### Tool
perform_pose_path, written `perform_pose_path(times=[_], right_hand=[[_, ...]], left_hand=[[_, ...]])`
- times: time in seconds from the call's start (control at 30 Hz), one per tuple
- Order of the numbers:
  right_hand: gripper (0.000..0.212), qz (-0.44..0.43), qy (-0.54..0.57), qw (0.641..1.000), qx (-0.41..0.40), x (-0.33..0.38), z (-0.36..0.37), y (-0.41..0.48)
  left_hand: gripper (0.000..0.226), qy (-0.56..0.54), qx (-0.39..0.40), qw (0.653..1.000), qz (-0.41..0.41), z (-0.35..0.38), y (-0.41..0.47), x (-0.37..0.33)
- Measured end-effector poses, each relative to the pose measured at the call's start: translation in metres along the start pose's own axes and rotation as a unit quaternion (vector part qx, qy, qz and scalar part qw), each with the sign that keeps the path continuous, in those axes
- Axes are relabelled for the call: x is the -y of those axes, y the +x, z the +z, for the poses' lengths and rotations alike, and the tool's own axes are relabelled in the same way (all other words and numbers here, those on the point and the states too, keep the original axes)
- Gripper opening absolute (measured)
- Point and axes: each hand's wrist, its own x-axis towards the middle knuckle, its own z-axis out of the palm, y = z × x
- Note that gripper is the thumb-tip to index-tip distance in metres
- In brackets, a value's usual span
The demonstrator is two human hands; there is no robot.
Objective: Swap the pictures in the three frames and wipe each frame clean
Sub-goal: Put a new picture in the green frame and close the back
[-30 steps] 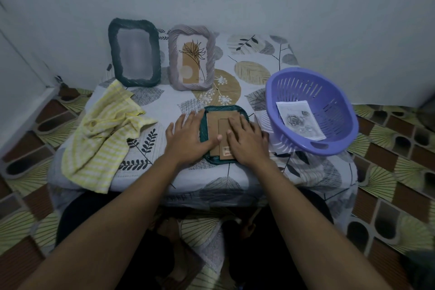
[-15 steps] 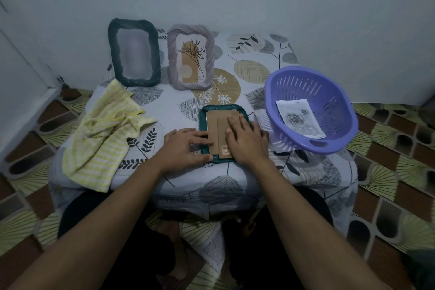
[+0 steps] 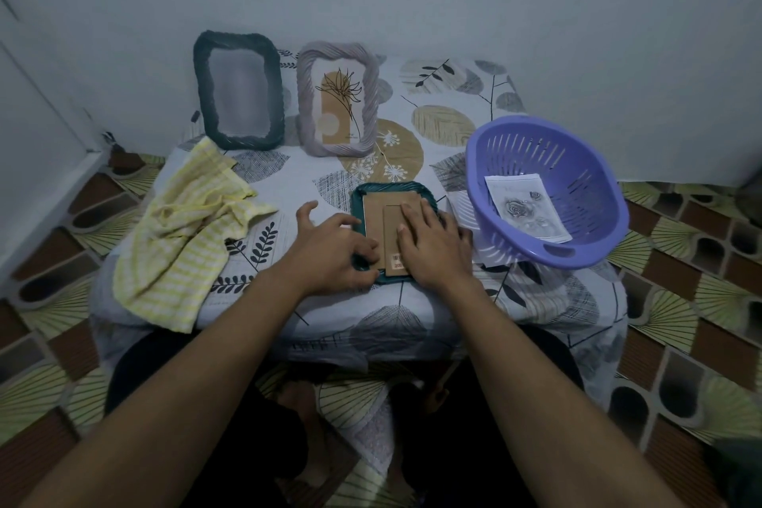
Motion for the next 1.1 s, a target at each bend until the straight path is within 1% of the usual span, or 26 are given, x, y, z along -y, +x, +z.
perform_pose_path(times=[0.07,0.17,0.27,0.4,0.5,0.57,0.63,0.67,0.73,0.8,0.9,1.0,1.1], right_hand=[[0.054,0.0,-0.001,1.0,0.0,0.0,0.0,0.0],[0.054,0.001,-0.002,1.0,0.003,0.001,-0.001,0.0],[0.053,-0.001,-0.002,1.0,0.003,0.0,-0.002,0.0],[0.052,0.001,0.003,1.0,0.001,0.001,-0.002,0.0],[0.053,0.001,0.003,1.0,0.001,0.001,-0.001,0.0],[0.053,0.0,0.003,1.0,0.002,0.001,-0.001,0.0],[0.053,-0.001,0.004,1.0,0.002,0.0,-0.001,0.0],[0.053,-0.002,0.004,1.0,0.001,0.0,-0.001,0.0],[0.053,-0.003,0.005,1.0,-0.001,0.0,-0.001,0.0],[0.053,-0.003,0.007,1.0,-0.002,0.0,-0.002,0.0],[0.053,-0.003,0.005,1.0,-0.001,0.001,-0.002,0.0],[0.052,-0.003,0.009,1.0,0.003,0.001,-0.003,0.0],[0.052,-0.001,0.005,1.0,0.018,0.001,-0.005,0.001]], left_hand=[[0.053,0.003,-0.041,0.999,0.016,0.004,-0.004,0.001],[0.04,0.009,-0.103,0.994,0.029,0.01,-0.006,-0.001],[0.031,-0.011,-0.147,0.989,0.011,0.019,-0.005,-0.002],[0.036,-0.062,-0.152,0.986,-0.041,0.025,-0.001,-0.002],[0.04,-0.089,-0.138,0.985,-0.049,0.025,0.001,-0.002],[0.036,-0.142,-0.113,0.981,-0.071,0.023,0.004,0.002],[0.033,-0.22,-0.106,0.964,-0.103,0.023,0.006,0.006],[0.036,-0.242,-0.11,0.957,-0.117,0.024,0.006,0.007],[0.048,-0.213,-0.111,0.96,-0.144,0.026,0.01,0.007],[0.055,-0.158,-0.103,0.967,-0.171,0.032,0.015,0.004],[0.068,-0.121,-0.081,0.969,-0.202,0.039,0.021,0.002],[0.088,-0.075,-0.047,0.974,-0.206,0.044,0.023,0.0],[0.095,-0.039,-0.047,0.975,-0.214,0.045,0.025,-0.002]])
